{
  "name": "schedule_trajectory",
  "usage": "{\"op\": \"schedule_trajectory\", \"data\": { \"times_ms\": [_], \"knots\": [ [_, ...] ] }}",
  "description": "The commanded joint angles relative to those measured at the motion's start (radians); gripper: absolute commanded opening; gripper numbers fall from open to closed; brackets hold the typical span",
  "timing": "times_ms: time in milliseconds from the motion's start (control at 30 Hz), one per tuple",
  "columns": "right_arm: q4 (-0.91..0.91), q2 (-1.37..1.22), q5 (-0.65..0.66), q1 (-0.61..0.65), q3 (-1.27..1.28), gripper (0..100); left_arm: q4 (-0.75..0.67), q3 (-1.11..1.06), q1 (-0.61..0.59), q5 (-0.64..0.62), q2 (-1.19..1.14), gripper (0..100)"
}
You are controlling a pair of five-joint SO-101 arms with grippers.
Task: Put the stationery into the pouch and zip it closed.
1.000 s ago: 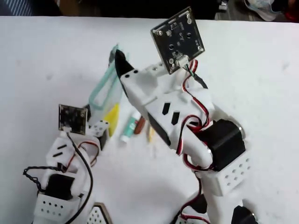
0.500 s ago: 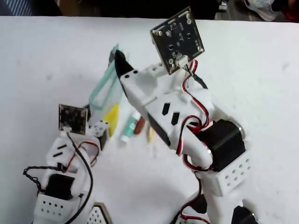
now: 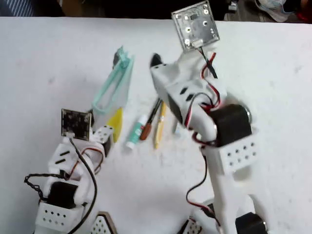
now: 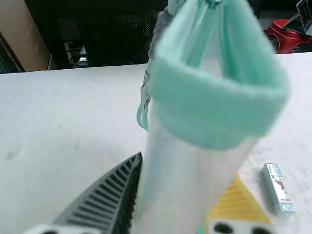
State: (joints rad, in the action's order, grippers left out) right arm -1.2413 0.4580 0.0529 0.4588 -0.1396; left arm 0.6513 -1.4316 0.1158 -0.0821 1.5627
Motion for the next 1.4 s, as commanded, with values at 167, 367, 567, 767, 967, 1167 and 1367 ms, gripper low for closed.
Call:
{"op": "schedule_trajectory", "data": {
  "times_ms": [167,367,567,767,967,1167,1367],
  "knots": [
    [0.117,-0.015,0.009,-0.047,0.157,26.2,0.012,0.041,0.007,0.011,0.013,20],
    [0.295,-0.013,0.002,-0.041,0.377,26.2,0.011,0.041,0.007,0.011,0.013,20],
    [0.556,-0.015,0.009,-0.041,0.637,26.4,0.009,0.041,0.01,0.011,0.013,20],
    [0.716,-0.016,0.011,-0.05,0.772,26.2,0.008,0.04,0.01,0.012,0.013,20],
    [0.714,-0.018,0.011,-0.061,0.801,26.2,0.008,0.04,0.013,0.012,0.013,20],
    [0.714,-0.113,0.009,-0.127,0.773,26.1,0.008,0.04,0.013,0.012,0.013,20],
    [0.565,-0.383,0.002,-0.097,0.56,26.1,0.008,0.04,0.013,0.012,0.013,20]
  ]
}}
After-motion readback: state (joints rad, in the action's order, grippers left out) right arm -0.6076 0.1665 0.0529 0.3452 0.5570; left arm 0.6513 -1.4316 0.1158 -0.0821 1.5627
